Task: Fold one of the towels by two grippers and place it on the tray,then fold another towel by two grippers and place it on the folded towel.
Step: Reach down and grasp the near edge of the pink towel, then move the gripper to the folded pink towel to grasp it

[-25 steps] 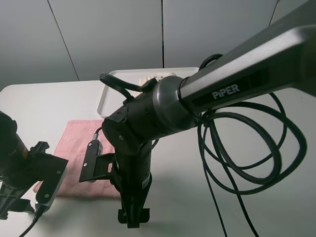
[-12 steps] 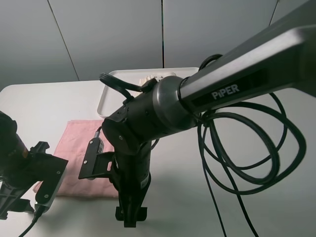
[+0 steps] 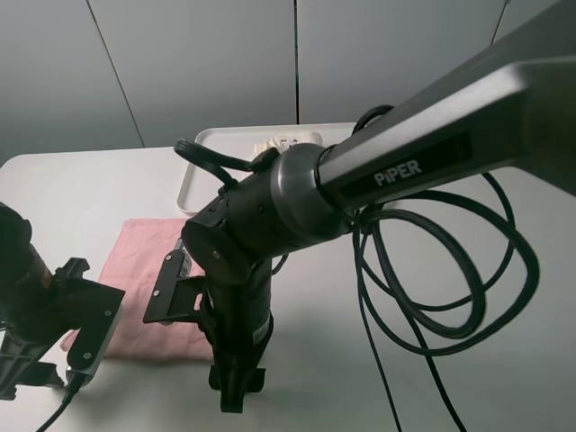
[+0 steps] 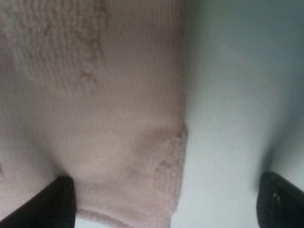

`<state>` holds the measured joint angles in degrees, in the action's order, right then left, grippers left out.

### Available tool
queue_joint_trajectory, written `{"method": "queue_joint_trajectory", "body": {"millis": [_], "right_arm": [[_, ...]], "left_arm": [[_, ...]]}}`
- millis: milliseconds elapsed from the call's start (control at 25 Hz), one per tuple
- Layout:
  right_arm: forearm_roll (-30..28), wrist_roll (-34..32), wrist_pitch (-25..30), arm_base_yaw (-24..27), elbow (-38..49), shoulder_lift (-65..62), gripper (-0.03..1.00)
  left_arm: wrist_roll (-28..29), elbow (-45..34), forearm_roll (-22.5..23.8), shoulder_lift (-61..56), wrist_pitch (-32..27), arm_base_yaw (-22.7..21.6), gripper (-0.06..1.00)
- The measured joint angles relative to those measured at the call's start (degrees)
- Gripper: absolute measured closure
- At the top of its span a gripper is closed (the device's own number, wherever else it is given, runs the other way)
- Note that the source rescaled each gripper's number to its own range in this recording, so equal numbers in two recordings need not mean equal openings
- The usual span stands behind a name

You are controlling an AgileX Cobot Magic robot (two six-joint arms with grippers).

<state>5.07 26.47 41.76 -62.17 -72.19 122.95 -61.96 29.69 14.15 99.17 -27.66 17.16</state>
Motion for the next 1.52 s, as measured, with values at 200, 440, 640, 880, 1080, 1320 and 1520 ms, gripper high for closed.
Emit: {"method": "queue_joint_trajectory", "body": {"millis": [200, 440, 640, 880, 1080, 1320, 1520], "right_arm": [[-3.19, -3.21, -1.55, 0.00, 0.00, 0.27, 0.50], [-4.45, -5.56, -1.94, 0.00, -0.04, 0.26, 0.96], [-4.45, -5.71, -1.70, 0.00, -0.04, 0.26, 0.96], [-4.45, -5.71, -1.46, 0.00, -0.04, 0.26, 0.96], [-4.20, -5.71, -1.26, 0.00, -0.04, 0.26, 0.96], [-3.99, -5.71, -1.13, 0.00, -0.04, 0.26, 0.96], [-2.54, -7.50, -1.13, 0.00, -0.04, 0.26, 0.96]], "left_arm": [[0.26, 0.00, 0.09, 0.00, 0.00, 0.00, -0.05], [0.26, 0.00, 0.09, 0.00, 0.03, 0.00, -0.05], [0.36, 0.00, -0.13, 0.00, 0.46, 0.00, -0.05], [0.50, -2.19, 1.41, -0.14, 4.06, 0.00, 0.00], [0.37, -3.00, 3.06, -0.50, 5.19, 0.00, 0.34], [0.37, -3.00, 4.99, -0.50, 6.65, 0.00, 0.85], [0.37, -3.27, 4.76, -1.64, 7.23, 0.00, 0.92]]}}
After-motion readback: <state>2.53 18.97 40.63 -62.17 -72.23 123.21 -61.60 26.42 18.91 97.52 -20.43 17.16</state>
